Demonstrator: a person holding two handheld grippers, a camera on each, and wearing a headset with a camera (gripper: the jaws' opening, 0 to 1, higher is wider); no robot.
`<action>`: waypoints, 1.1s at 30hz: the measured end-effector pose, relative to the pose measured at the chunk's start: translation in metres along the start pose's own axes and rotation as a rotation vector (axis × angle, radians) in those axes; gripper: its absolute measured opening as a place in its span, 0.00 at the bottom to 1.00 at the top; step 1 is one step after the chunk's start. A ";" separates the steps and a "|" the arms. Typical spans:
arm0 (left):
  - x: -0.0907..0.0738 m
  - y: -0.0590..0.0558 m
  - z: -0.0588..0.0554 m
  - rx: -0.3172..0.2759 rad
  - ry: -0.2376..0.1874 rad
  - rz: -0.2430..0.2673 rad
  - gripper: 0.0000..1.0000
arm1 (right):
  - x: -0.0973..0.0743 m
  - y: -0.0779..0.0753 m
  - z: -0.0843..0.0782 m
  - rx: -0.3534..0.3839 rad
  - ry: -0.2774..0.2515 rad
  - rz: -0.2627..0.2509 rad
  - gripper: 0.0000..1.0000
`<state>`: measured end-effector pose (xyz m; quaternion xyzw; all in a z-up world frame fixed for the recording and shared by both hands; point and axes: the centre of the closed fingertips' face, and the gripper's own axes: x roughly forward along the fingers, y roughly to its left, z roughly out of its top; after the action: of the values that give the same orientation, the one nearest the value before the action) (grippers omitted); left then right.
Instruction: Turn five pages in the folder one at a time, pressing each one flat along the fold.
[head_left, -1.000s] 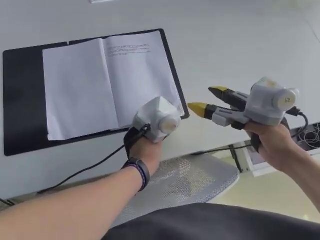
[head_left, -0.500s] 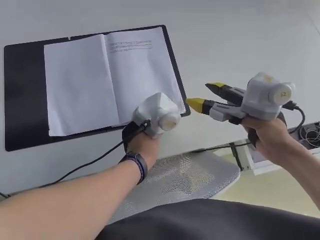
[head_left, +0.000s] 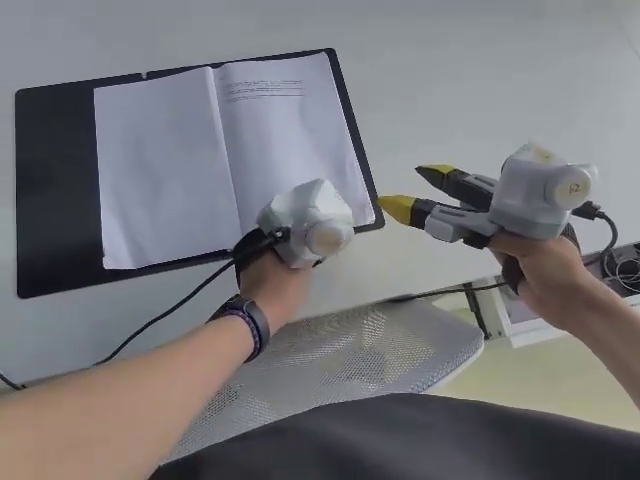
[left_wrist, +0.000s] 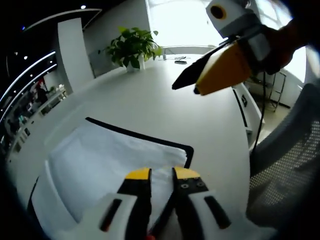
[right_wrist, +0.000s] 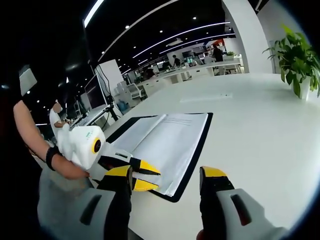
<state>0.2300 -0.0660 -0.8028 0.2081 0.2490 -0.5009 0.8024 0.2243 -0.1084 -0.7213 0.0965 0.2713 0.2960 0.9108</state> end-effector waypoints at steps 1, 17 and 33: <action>-0.001 -0.001 0.000 0.000 0.001 -0.007 0.21 | 0.000 0.000 0.000 0.001 0.000 -0.001 0.53; -0.001 -0.010 -0.003 0.071 0.009 -0.092 0.14 | -0.004 -0.001 -0.001 0.008 -0.004 -0.007 0.51; 0.001 -0.015 0.001 0.001 -0.005 -0.158 0.01 | -0.002 0.002 -0.001 0.000 0.001 0.006 0.50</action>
<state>0.2170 -0.0740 -0.8039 0.1870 0.2623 -0.5631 0.7610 0.2217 -0.1084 -0.7203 0.0974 0.2714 0.2988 0.9097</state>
